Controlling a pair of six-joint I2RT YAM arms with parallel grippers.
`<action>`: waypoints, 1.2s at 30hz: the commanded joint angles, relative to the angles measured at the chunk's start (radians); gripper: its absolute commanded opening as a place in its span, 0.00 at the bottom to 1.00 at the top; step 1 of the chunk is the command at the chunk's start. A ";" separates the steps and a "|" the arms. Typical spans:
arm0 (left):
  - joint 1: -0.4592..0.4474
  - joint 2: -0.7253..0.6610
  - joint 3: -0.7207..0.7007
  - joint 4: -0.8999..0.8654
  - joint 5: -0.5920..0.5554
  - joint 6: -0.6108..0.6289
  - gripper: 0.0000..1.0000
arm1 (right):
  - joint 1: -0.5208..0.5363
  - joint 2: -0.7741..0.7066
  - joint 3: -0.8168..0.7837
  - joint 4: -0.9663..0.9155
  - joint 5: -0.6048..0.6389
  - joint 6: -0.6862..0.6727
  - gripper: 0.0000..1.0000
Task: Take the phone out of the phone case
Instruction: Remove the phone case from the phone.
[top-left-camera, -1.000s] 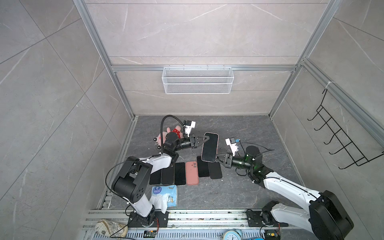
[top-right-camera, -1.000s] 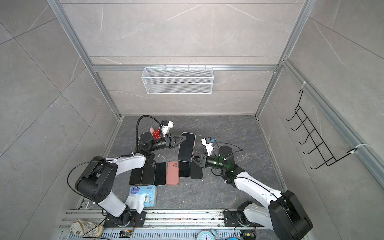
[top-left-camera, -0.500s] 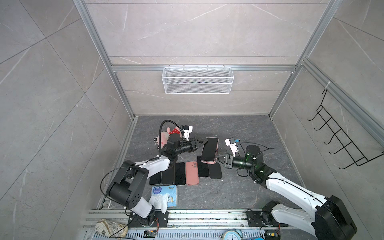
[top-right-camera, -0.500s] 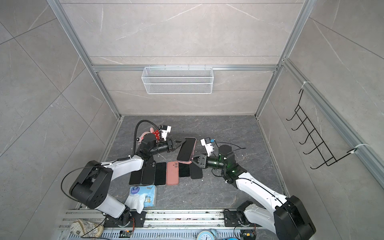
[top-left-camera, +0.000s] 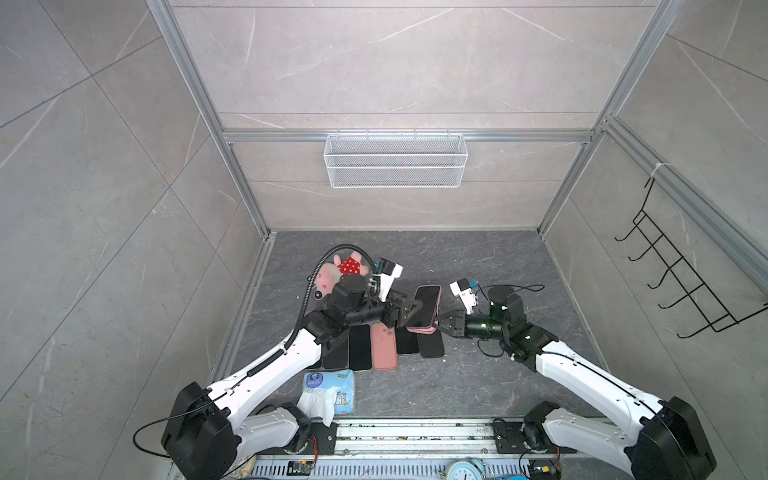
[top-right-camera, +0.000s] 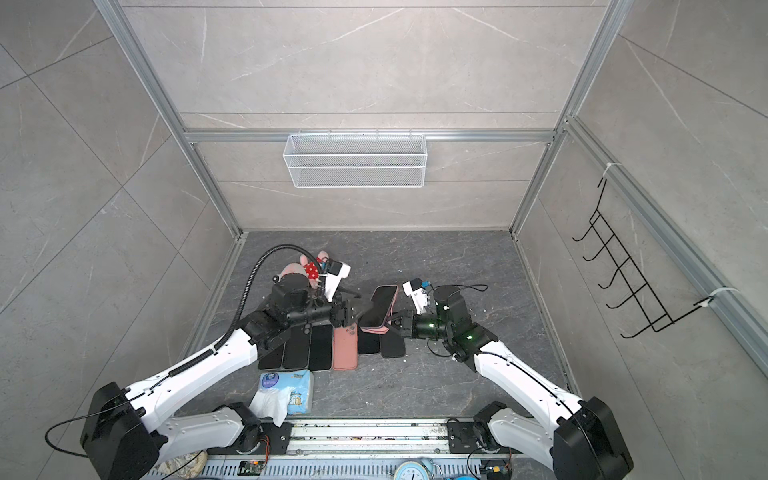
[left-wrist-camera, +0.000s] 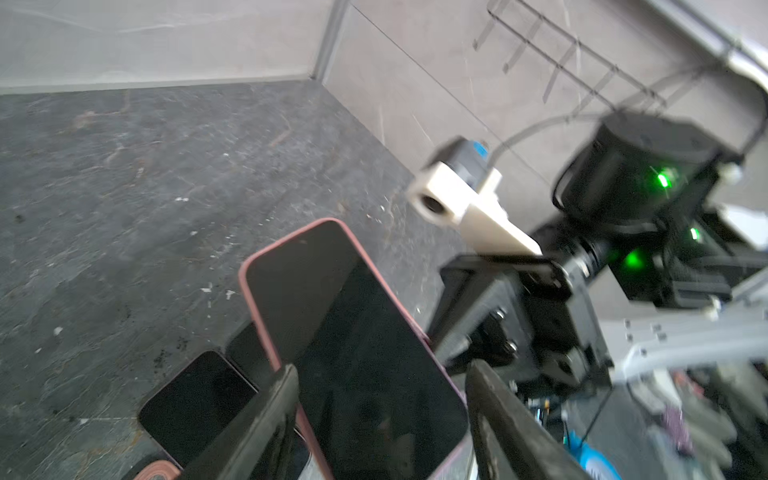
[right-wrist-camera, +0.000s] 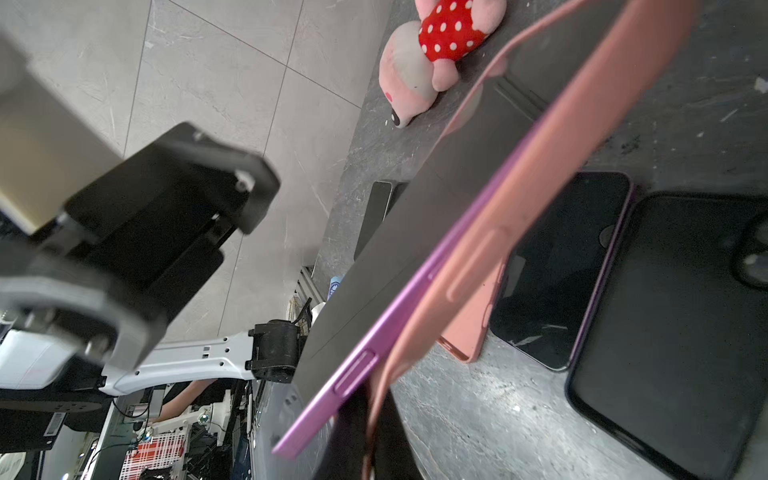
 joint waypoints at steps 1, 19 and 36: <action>-0.063 -0.030 0.045 -0.176 -0.087 0.262 0.66 | -0.003 -0.004 0.052 0.022 -0.014 -0.020 0.00; -0.299 0.085 0.124 -0.233 -0.635 0.435 0.54 | -0.002 0.015 0.044 0.057 -0.038 0.000 0.00; -0.301 0.105 0.086 -0.118 -0.715 0.436 0.26 | 0.012 0.013 0.011 0.096 -0.066 0.022 0.00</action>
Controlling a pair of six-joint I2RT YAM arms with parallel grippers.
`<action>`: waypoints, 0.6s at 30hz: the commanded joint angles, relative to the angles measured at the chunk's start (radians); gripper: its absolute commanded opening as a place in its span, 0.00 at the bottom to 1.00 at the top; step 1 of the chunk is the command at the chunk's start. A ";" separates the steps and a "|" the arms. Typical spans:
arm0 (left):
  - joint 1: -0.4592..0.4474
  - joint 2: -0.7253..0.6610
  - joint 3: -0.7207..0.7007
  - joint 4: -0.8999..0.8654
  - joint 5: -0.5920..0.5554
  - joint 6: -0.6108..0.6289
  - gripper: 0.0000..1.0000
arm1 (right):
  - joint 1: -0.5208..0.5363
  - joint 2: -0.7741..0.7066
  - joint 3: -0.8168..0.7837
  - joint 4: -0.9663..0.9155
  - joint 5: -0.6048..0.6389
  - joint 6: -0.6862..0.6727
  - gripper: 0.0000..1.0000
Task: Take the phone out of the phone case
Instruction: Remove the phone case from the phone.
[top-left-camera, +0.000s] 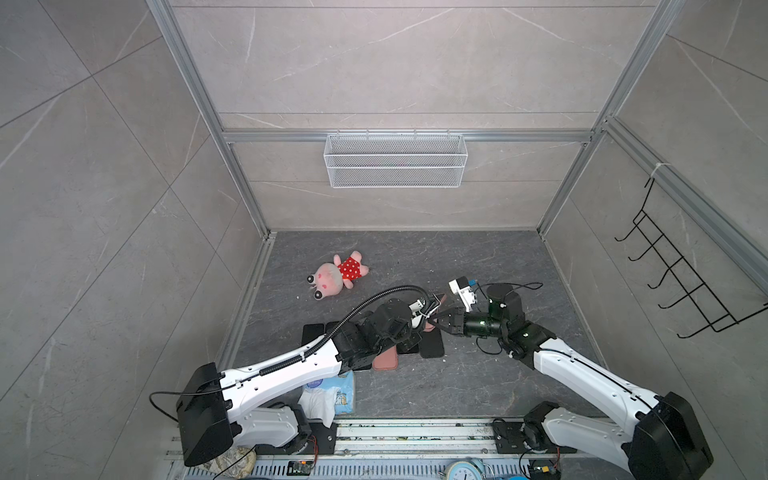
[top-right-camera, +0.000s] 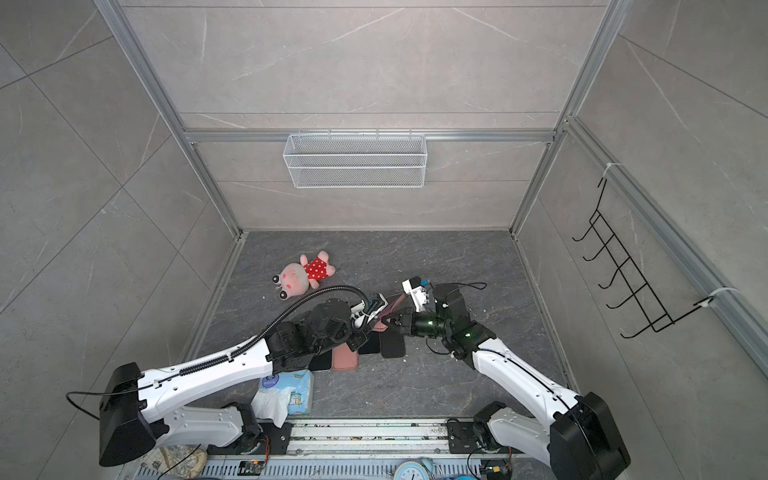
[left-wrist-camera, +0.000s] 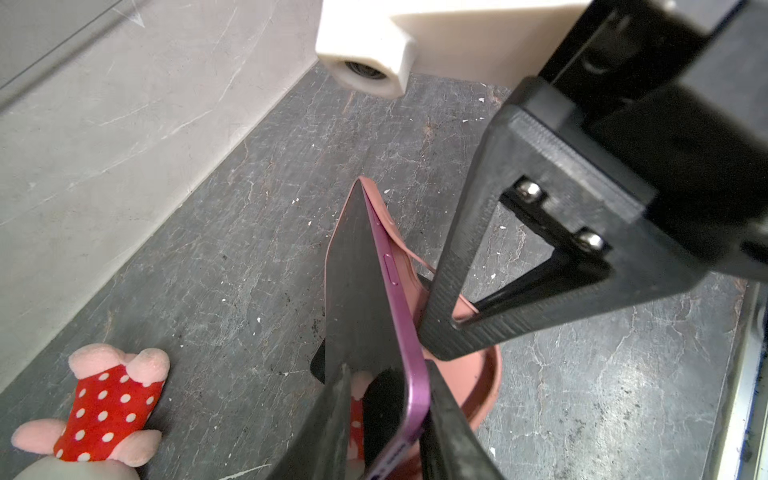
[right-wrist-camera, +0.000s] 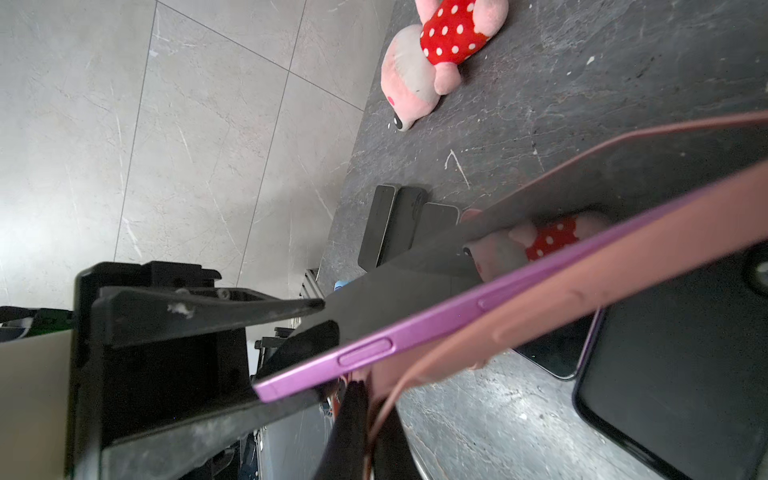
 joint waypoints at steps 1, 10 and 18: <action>0.000 0.017 -0.005 0.080 -0.047 0.011 0.23 | 0.014 -0.020 0.001 0.054 -0.051 -0.002 0.00; -0.076 0.035 -0.020 0.139 -0.136 -0.029 0.00 | 0.014 -0.041 0.031 -0.116 0.004 -0.048 0.00; -0.181 0.005 0.083 0.025 -0.391 0.021 0.00 | -0.069 -0.009 0.041 -0.475 0.196 -0.196 0.00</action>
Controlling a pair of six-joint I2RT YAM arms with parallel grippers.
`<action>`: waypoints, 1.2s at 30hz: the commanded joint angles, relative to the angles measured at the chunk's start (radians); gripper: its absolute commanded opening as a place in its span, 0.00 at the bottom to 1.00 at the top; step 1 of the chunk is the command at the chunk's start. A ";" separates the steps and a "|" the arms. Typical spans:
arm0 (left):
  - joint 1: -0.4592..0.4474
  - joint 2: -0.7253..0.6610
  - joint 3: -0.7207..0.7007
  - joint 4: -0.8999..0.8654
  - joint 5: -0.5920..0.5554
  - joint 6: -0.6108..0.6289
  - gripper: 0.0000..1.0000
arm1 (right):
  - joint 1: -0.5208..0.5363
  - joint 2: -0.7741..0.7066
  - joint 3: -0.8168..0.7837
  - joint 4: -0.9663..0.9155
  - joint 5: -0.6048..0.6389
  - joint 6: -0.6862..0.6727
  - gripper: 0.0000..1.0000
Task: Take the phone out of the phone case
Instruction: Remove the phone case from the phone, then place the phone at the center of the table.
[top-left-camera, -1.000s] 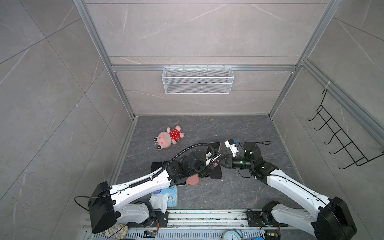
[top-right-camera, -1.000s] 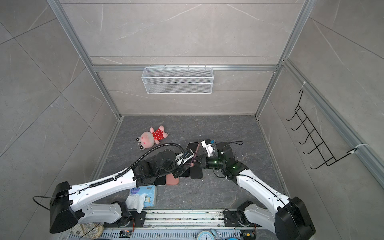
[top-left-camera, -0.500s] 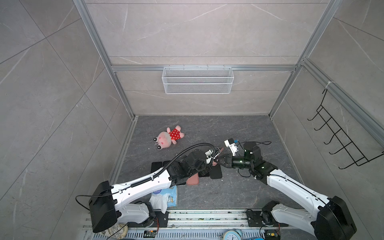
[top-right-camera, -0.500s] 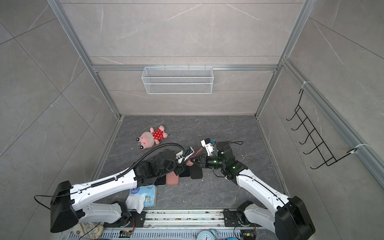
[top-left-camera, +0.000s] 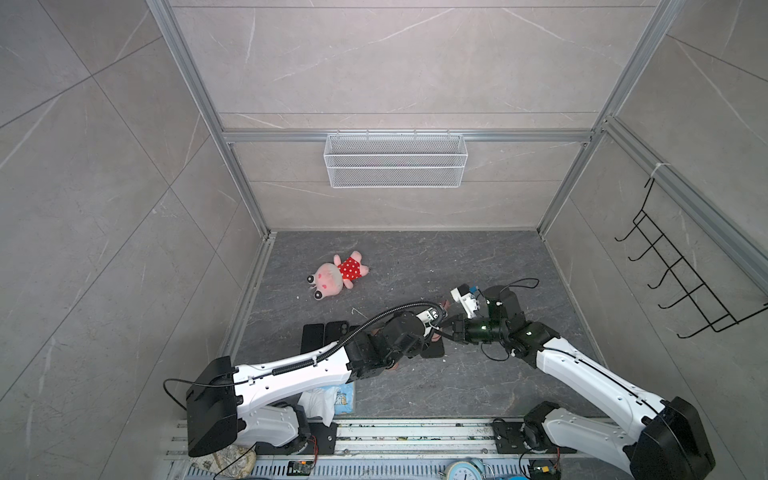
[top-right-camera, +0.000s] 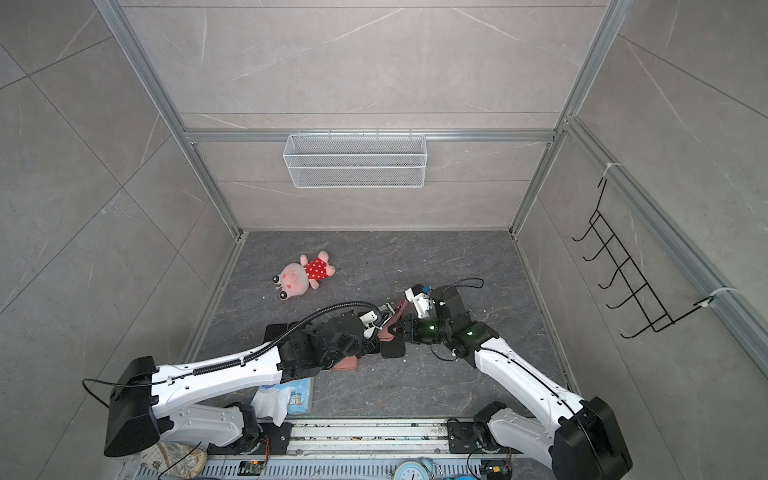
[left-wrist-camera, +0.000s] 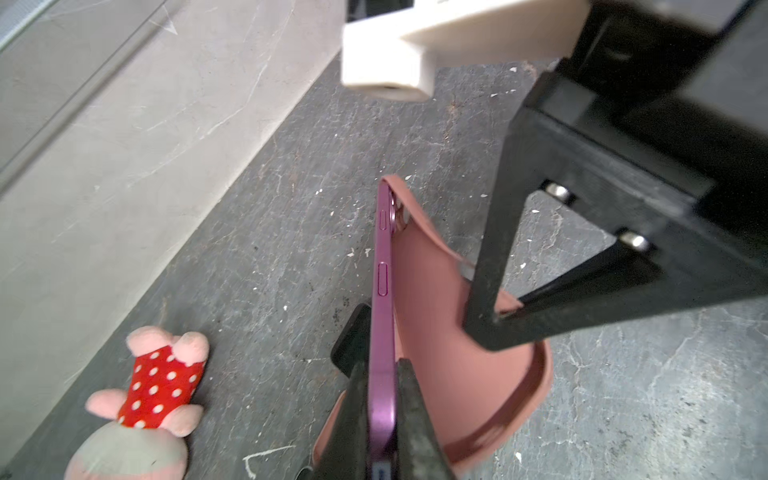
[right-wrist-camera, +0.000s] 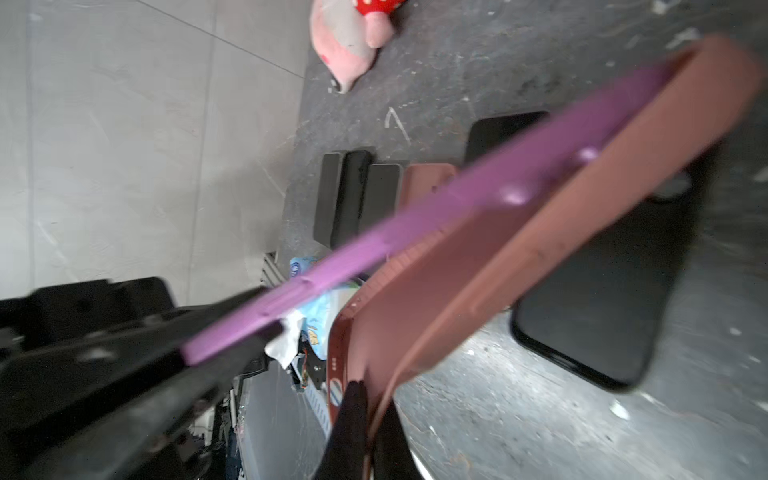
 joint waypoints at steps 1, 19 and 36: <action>-0.059 -0.034 0.098 -0.001 -0.160 0.023 0.00 | -0.051 0.008 0.004 -0.170 0.120 -0.099 0.00; -0.168 0.405 0.496 -0.436 -0.343 -0.218 0.00 | -0.727 0.010 0.361 -0.660 0.366 -0.478 0.00; -0.256 0.947 1.047 -0.897 -0.436 -0.278 0.00 | -0.755 0.015 0.252 -0.580 0.149 -0.435 0.00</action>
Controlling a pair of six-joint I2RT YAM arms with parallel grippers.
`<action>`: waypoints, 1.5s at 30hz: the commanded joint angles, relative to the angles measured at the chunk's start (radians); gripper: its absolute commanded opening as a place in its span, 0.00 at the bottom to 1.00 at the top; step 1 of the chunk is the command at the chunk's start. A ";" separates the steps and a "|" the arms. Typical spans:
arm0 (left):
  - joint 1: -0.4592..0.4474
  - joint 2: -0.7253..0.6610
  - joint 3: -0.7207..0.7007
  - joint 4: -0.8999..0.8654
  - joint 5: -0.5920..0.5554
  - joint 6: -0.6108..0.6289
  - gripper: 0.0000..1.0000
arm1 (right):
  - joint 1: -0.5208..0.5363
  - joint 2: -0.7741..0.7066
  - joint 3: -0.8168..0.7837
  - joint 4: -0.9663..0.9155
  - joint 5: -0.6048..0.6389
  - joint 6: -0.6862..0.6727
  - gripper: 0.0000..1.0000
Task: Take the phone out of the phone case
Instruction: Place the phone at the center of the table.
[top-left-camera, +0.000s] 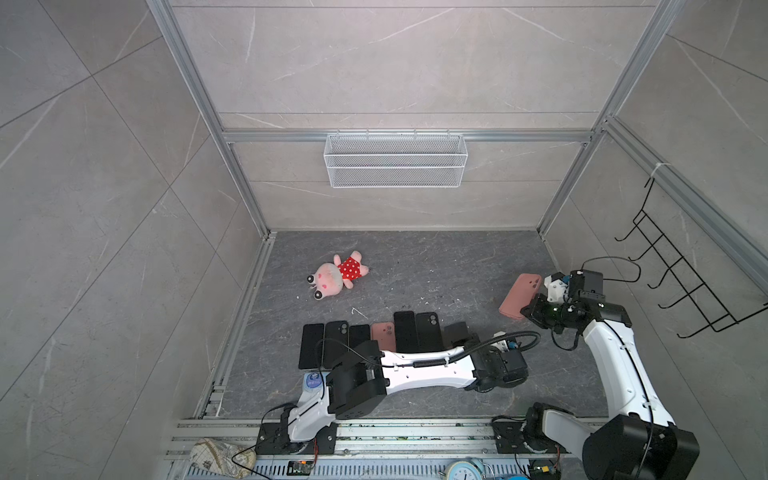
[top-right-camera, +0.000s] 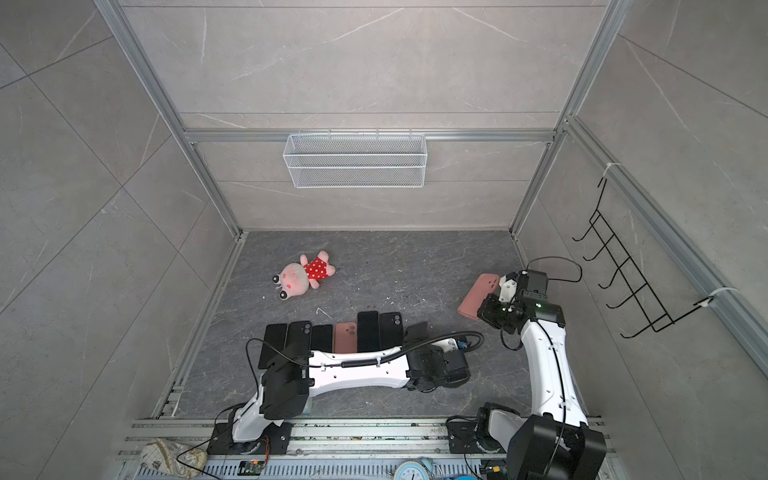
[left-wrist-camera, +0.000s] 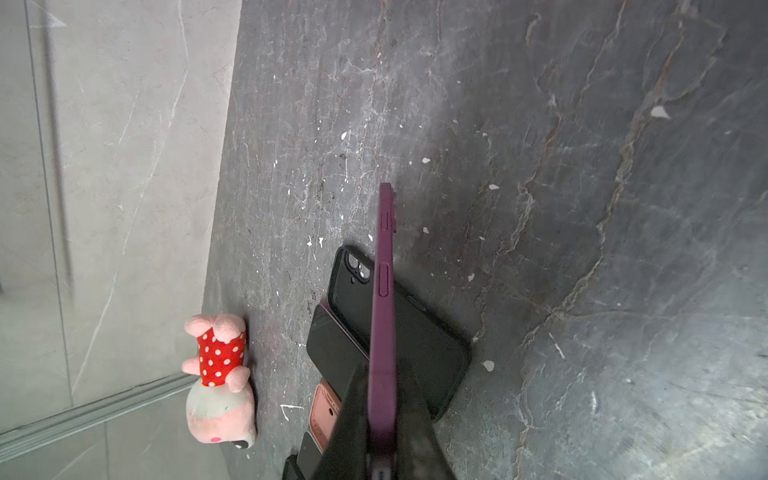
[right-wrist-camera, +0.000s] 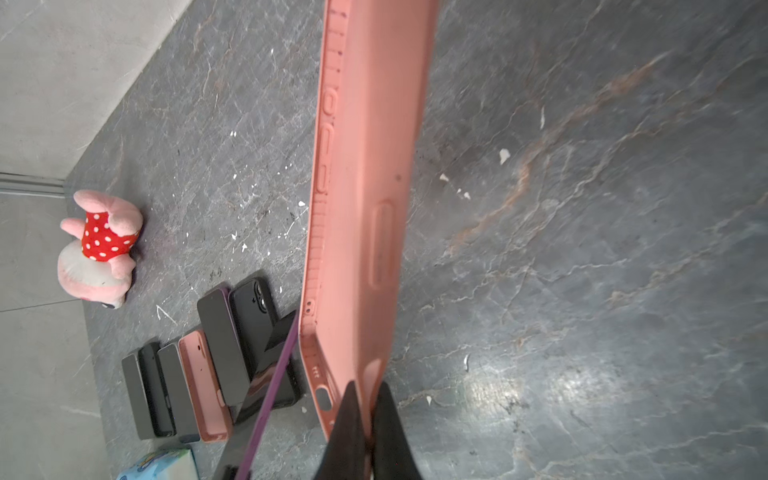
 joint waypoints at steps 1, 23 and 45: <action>-0.015 0.060 0.132 -0.172 -0.098 -0.042 0.00 | 0.001 -0.007 -0.014 0.005 -0.043 -0.013 0.00; -0.050 0.386 0.348 -0.209 -0.037 -0.099 0.05 | 0.142 0.119 -0.025 -0.046 -0.015 -0.061 0.00; -0.020 0.332 0.189 -0.004 -0.005 -0.156 0.46 | 0.249 0.253 0.014 -0.135 0.000 -0.064 0.00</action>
